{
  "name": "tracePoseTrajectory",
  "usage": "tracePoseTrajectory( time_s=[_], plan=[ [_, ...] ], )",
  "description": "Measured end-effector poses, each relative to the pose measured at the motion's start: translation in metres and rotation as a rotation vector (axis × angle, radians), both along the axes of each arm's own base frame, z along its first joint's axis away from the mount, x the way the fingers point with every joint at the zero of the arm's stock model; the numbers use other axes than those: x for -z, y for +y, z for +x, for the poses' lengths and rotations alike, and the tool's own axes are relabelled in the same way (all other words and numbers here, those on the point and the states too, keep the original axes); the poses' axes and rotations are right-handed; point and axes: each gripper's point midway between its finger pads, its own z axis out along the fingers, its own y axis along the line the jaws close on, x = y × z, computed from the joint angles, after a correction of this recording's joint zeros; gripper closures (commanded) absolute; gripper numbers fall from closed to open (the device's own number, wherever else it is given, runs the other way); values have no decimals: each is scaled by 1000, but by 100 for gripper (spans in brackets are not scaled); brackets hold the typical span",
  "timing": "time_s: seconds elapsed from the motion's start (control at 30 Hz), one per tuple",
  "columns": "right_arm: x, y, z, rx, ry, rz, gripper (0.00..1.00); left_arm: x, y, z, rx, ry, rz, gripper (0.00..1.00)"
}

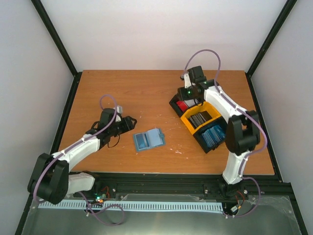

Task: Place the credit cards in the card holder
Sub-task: Pick up the credit card from the storage box.

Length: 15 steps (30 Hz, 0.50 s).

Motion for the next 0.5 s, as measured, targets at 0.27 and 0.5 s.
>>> tracePoseTrajectory(
  time_s=[0.27,0.5],
  plan=[
    [74,-17,53,-18,143,-29,64,12,-10,5,71,37,2,37],
    [100,-17,69,-51,207,-37,69,29,-8,11,71,87,10,40]
  ],
)
